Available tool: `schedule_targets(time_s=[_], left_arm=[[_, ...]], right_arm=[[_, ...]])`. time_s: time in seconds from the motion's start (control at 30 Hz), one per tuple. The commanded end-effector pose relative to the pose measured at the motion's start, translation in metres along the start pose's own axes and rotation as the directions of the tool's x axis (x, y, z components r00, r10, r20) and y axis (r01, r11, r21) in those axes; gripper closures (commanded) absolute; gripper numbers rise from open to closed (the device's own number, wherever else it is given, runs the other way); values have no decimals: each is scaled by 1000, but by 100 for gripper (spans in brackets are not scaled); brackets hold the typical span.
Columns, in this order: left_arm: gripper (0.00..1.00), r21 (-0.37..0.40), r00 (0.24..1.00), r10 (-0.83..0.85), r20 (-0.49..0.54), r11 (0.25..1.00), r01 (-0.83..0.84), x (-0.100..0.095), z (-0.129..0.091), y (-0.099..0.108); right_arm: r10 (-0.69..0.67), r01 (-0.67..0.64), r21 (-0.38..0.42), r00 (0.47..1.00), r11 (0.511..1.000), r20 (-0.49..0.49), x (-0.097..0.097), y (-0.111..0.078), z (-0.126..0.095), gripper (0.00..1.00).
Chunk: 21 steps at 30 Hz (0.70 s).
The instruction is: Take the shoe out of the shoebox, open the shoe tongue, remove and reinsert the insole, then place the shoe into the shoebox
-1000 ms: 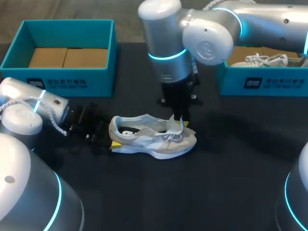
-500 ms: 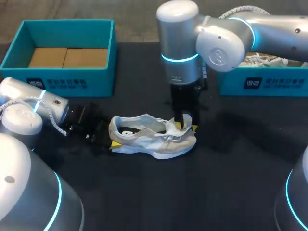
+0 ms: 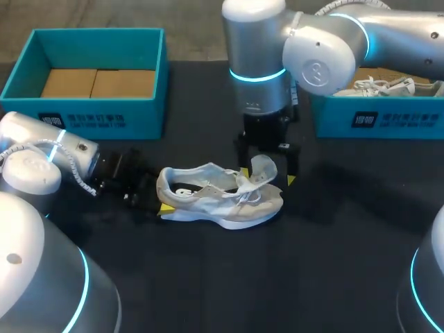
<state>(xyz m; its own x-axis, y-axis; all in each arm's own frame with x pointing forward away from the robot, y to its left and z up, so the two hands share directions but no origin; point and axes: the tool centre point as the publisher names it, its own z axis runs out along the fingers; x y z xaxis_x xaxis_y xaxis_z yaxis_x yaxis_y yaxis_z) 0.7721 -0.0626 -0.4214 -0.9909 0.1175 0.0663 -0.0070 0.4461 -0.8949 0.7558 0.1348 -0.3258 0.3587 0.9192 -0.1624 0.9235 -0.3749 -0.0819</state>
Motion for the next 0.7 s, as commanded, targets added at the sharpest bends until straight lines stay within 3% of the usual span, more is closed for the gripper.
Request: schedule_targets(time_s=[0.03,0.33,0.47,0.57,0.67,0.7], left_arm=[[100,0,1000,0,0,1000,0,-1,1,1],[100,0,1000,0,0,1000,0,-1,1,1],[100,0,1000,0,0,1000,0,-1,1,1],[100,0,1000,0,0,1000,0,-1,1,1],[100,0,1000,0,0,1000,0,-1,1,1],[100,0,1000,0,0,1000,0,-1,1,1]], right_arm=[[14,-14,-72,1000,997,-3,-4,-11,-23,0],[-149,152,-151,988,977,30,8,-17,-63,0],[-333,338,-218,941,915,61,23,-22,-80,0],[-525,529,-253,846,810,90,35,-26,-89,0],[-692,705,-286,703,649,165,46,-33,-97,0],[-748,763,-294,636,575,188,50,-36,-100,0]])
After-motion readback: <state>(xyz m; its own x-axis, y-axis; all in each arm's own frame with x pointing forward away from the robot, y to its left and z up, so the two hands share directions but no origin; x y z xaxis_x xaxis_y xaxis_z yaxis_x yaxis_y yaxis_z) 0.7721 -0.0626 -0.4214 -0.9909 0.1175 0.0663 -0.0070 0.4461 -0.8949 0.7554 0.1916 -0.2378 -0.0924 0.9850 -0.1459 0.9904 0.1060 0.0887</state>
